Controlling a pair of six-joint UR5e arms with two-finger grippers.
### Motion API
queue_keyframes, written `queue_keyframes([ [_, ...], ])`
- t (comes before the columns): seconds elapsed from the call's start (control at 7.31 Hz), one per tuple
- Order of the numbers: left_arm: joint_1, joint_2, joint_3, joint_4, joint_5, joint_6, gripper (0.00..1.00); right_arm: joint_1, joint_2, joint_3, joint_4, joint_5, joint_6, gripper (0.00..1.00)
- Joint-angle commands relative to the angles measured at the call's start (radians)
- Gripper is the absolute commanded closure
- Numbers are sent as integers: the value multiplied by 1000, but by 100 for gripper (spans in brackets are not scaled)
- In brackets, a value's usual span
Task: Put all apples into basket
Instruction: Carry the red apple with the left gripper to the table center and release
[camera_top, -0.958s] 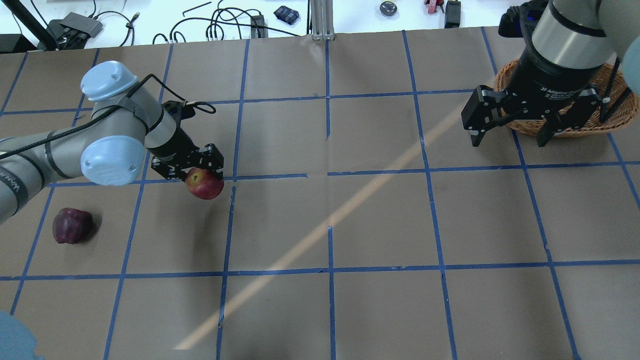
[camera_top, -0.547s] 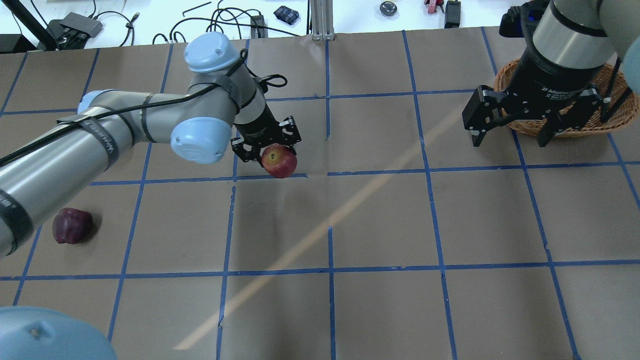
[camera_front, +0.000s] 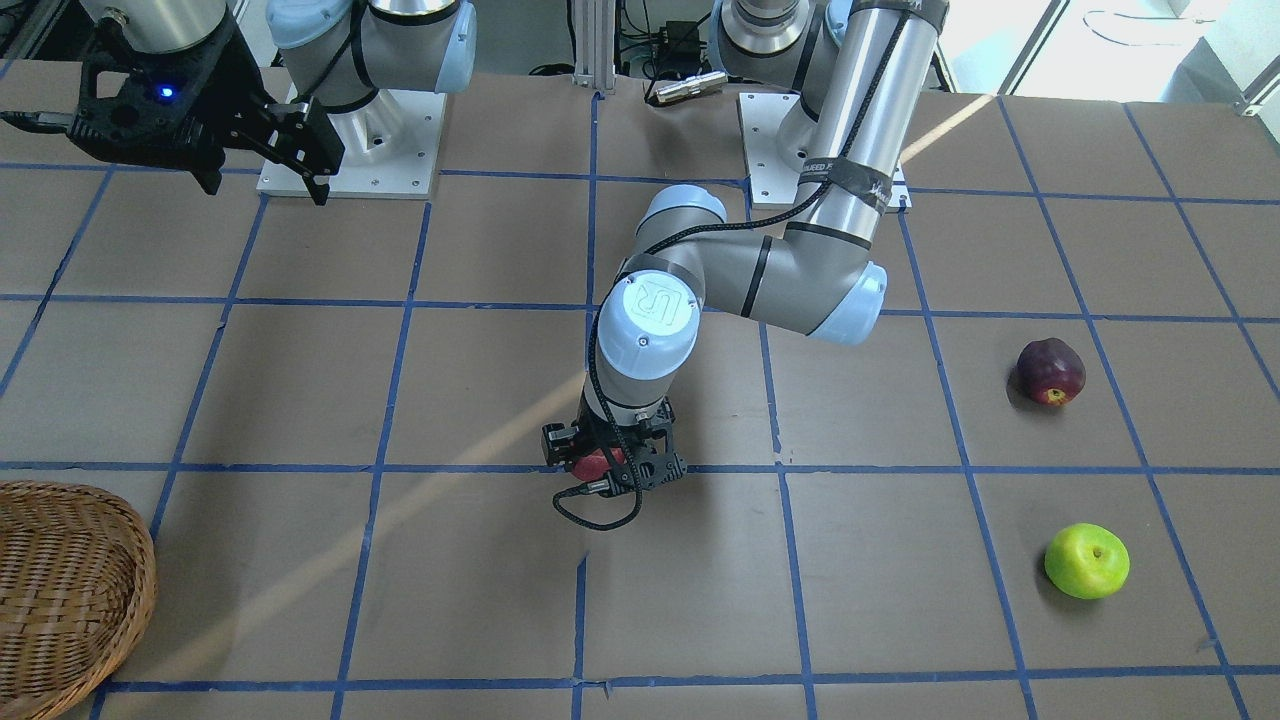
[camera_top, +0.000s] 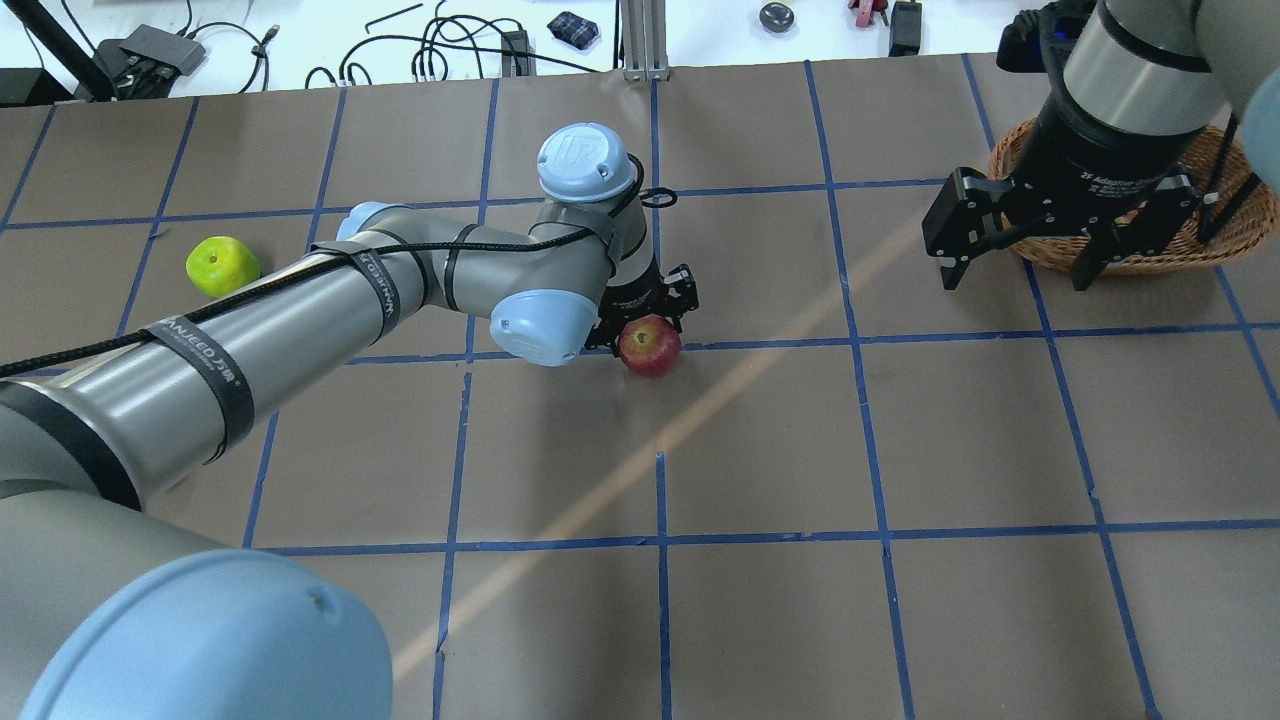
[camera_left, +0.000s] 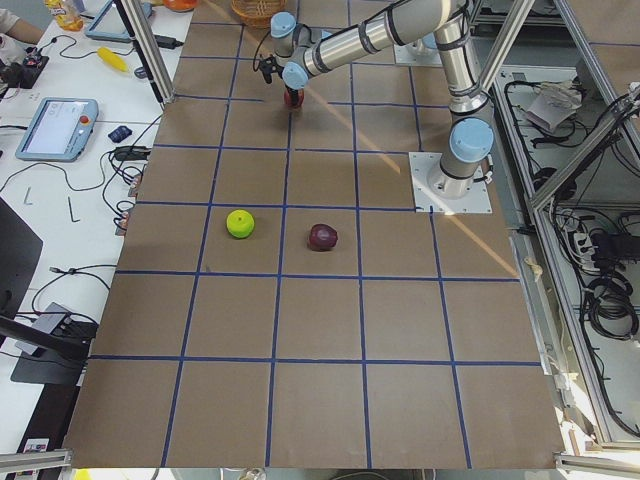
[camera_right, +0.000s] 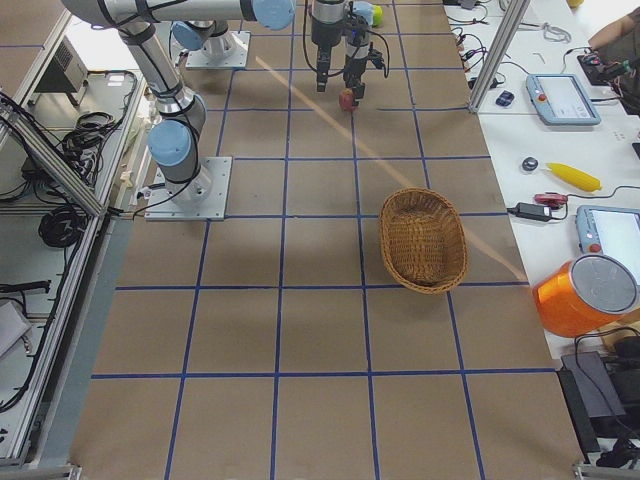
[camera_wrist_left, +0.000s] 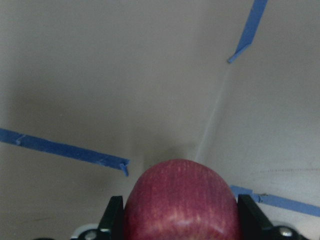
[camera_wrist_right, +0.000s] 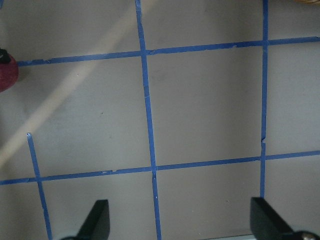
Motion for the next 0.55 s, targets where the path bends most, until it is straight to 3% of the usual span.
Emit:
queue_keyframes([
  [0.0,4,24,17,-4,4,14,0,0,50,0,-17,5,10,0],
  [0.14,36,54,35,-60,1,18,0,5,90,0,-95,4,18,0],
  [0.41,165,142,118,-355,-1,204,0,70,176,-2,-131,5,138,0],
])
